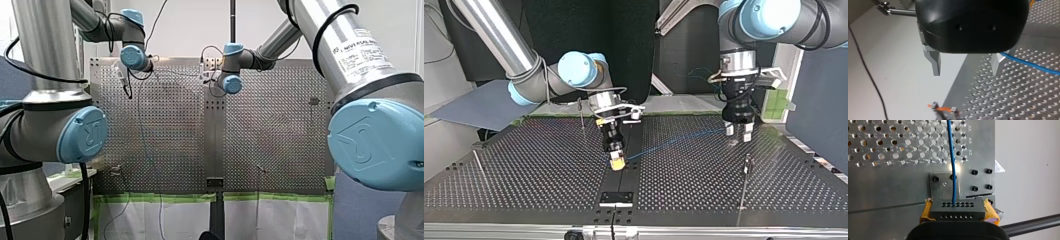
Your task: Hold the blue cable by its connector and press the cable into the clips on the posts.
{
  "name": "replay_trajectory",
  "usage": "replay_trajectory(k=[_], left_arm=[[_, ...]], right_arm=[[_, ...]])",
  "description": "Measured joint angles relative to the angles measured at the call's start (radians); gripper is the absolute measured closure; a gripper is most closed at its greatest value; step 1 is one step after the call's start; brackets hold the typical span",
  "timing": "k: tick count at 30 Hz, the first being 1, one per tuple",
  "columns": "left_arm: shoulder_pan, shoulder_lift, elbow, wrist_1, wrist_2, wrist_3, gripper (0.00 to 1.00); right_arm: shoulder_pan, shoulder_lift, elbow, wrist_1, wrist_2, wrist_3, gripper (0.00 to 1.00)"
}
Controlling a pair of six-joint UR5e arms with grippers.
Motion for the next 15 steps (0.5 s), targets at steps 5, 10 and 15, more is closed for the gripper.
replay_trajectory(k=[5,10,15], left_arm=[[-0.035,-0.012,0.001,-0.040,-0.032,0.003,0.00],[-0.076,-0.023,0.002,-0.083,-0.073,-0.008,0.00],[-0.117,-0.026,0.002,-0.124,-0.114,-0.005,0.00]], right_arm=[[0.000,0.000,0.000,0.001,0.007,0.000,1.00],[0.000,0.000,0.000,0.000,0.008,0.000,1.00],[0.002,0.000,0.000,-0.001,0.009,0.000,1.00]])
